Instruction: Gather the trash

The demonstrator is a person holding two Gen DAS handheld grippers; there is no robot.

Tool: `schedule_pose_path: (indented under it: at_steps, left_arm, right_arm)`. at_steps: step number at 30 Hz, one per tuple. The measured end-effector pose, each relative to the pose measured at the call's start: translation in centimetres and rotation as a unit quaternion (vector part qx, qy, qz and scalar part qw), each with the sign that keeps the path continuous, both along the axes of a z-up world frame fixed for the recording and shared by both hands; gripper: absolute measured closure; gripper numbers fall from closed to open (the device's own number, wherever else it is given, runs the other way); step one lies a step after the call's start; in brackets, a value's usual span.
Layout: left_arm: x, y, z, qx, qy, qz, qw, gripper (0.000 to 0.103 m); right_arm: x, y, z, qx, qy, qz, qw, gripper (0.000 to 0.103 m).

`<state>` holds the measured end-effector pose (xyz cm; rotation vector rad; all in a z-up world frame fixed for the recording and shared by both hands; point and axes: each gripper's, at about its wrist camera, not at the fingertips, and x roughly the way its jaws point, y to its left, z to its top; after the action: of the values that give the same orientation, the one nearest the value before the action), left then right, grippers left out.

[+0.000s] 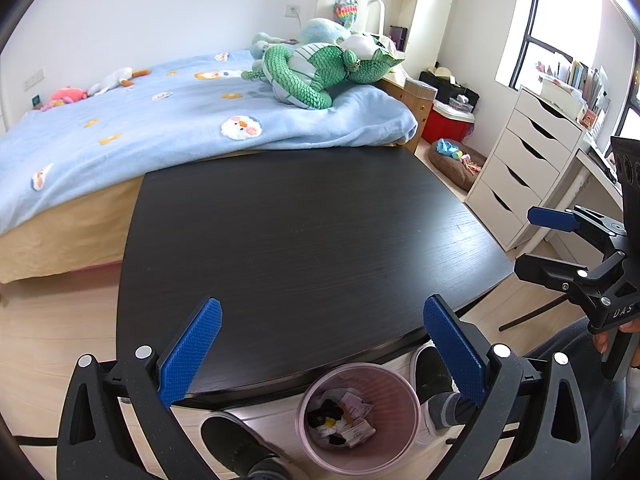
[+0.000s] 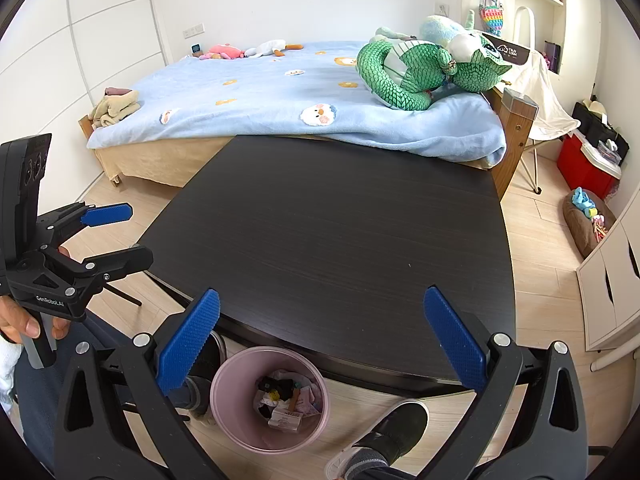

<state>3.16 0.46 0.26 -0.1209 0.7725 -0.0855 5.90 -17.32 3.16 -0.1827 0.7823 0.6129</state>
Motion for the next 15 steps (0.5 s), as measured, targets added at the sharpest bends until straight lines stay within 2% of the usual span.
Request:
schedule_pose_path:
  at_steps: [15]
  left_arm:
    - [-0.05,-0.16,0.14,0.0,-0.001,-0.002,1.0,0.006]
  right_arm:
    - [0.03,-0.02,-0.13,-0.002,0.001,0.001,1.0,0.003]
